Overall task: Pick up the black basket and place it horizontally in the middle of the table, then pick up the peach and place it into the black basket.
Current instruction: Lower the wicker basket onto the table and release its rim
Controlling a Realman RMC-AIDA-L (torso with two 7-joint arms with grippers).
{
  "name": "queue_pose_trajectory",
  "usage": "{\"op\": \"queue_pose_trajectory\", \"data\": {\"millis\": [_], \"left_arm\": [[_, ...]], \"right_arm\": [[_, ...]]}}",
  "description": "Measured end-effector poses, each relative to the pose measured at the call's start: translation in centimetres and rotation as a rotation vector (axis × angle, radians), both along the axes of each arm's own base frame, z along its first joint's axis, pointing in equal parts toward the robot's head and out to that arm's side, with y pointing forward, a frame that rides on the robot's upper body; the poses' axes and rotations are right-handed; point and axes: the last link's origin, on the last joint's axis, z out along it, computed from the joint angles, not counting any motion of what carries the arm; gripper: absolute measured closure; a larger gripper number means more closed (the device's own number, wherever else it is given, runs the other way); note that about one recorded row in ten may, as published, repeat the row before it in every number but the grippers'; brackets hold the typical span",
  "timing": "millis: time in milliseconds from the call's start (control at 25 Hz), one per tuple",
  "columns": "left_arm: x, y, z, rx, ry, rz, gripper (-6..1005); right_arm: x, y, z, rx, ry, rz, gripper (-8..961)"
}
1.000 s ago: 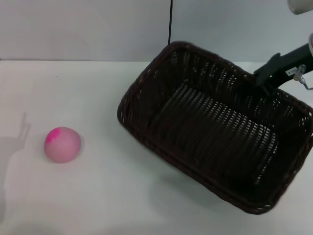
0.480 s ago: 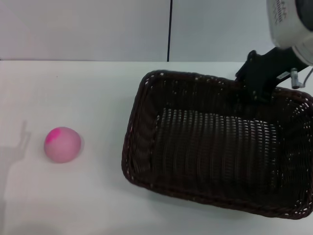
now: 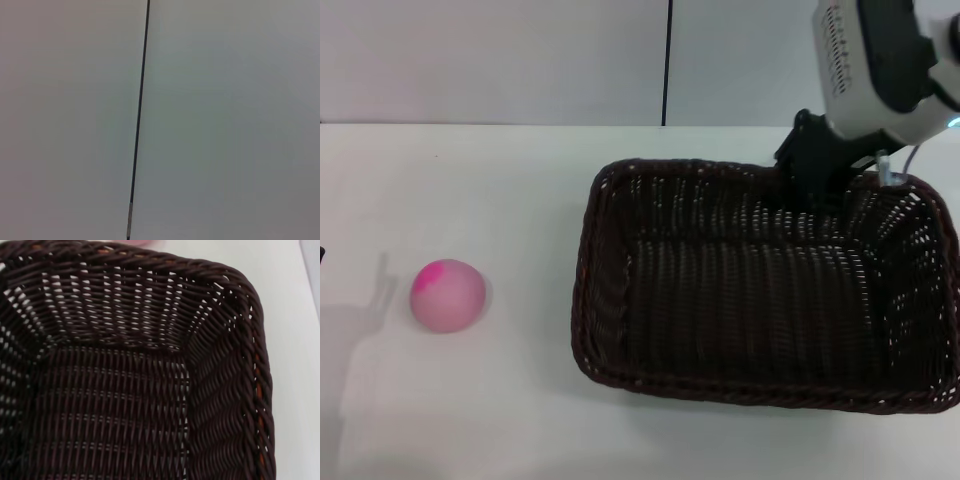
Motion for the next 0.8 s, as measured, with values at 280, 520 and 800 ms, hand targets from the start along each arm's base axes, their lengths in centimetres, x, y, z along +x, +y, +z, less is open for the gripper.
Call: {"op": "queue_pose_trajectory", "data": {"millis": [280,520,800], "left_arm": [[0.0,0.0,0.0,0.000,0.000,0.001,201],[0.0,0.0,0.0,0.000,0.001,0.001,203],[-0.1,-0.1,0.0,0.000,0.001,0.003,205]], "right_arm": [[-0.2,-0.3,-1.5,-0.009,-0.009,0.039,795],[-0.2,-0.1,-2.2,0.006,-0.014,0.062,792],[-0.3,-0.2,-2.6,0.001,-0.014,0.047,777]]}}
